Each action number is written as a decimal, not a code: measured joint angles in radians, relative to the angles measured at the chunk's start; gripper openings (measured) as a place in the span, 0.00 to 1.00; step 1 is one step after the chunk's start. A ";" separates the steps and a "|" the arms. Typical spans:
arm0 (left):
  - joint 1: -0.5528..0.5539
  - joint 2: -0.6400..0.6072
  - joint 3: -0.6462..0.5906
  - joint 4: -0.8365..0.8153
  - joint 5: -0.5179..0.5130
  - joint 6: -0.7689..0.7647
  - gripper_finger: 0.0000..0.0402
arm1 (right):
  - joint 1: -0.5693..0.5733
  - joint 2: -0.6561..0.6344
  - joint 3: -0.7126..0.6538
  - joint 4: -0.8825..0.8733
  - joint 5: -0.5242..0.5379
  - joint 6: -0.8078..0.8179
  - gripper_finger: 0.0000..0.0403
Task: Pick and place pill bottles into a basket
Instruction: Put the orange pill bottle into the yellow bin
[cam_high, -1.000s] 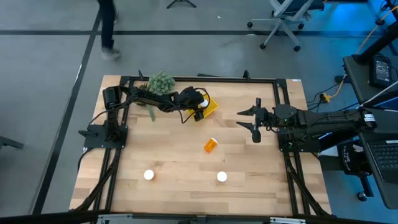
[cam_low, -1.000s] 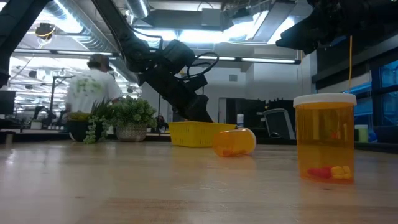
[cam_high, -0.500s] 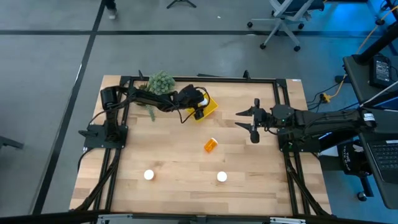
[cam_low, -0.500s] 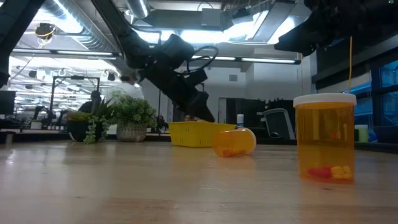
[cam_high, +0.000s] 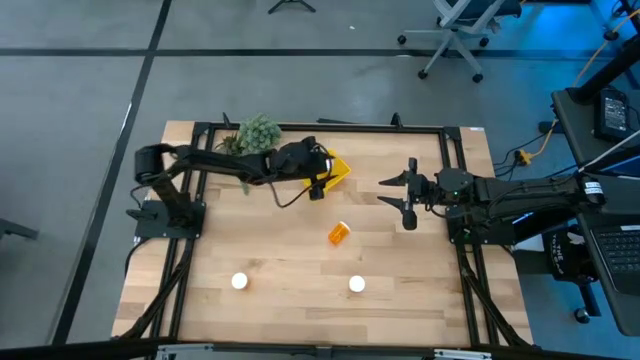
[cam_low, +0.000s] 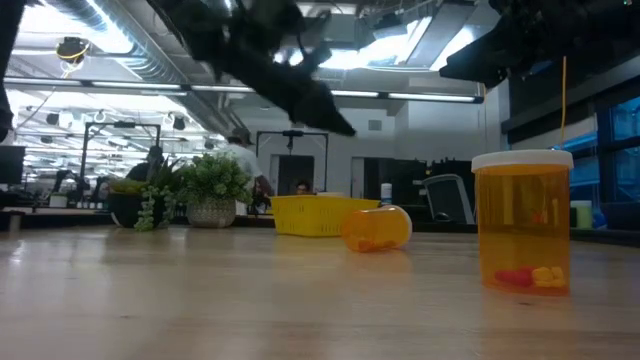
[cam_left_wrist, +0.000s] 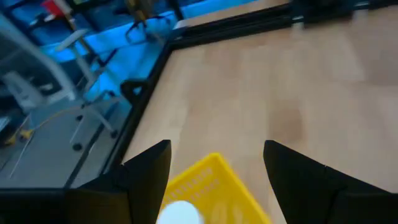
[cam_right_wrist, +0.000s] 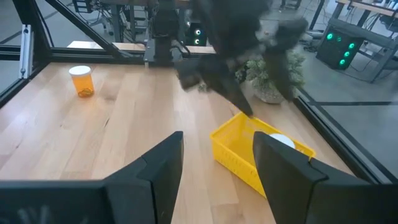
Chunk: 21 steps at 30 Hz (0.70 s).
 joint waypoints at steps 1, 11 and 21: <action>-0.012 -0.028 0.000 -0.022 0.000 0.007 0.63 | 0.000 0.000 0.000 0.000 0.000 -0.001 0.49; -0.117 -0.269 0.000 -0.311 0.041 -0.050 0.53 | 0.000 0.000 0.000 0.000 -0.011 -0.019 0.49; -0.194 -0.333 -0.160 -0.160 0.208 -0.188 0.27 | 0.002 0.003 0.000 0.002 -0.021 0.031 0.49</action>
